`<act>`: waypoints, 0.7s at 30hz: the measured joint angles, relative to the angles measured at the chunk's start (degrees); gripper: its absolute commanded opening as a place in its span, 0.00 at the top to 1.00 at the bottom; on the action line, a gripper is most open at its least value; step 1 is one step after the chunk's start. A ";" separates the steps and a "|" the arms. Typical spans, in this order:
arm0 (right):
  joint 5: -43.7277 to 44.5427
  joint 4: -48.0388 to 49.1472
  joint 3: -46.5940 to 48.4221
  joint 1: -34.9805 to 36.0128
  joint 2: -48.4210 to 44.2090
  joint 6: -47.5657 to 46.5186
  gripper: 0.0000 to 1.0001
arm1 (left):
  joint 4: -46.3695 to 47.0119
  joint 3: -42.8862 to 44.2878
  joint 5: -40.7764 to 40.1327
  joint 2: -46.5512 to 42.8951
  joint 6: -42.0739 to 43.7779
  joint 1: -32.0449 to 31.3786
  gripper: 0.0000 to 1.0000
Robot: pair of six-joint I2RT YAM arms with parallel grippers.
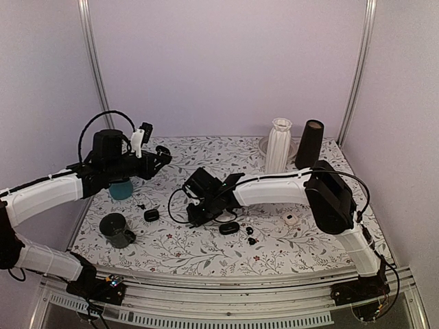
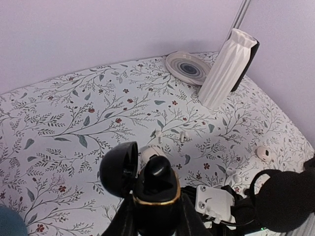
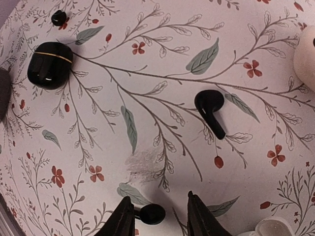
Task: Insert the wireless bluetooth earbuds into the charging case
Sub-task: Pick up the left earbud from the center of the board.
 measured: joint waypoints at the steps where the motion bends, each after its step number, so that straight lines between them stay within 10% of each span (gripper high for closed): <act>1: 0.33 -0.57 0.72 0.02 0.72 0.20 0.63 | 0.04 0.09 0.09 0.00 0.15 0.15 1.00; 21: 9.77 -10.21 9.73 2.43 5.68 1.95 0.69 | 0.76 0.11 3.10 -1.09 1.99 2.45 1.00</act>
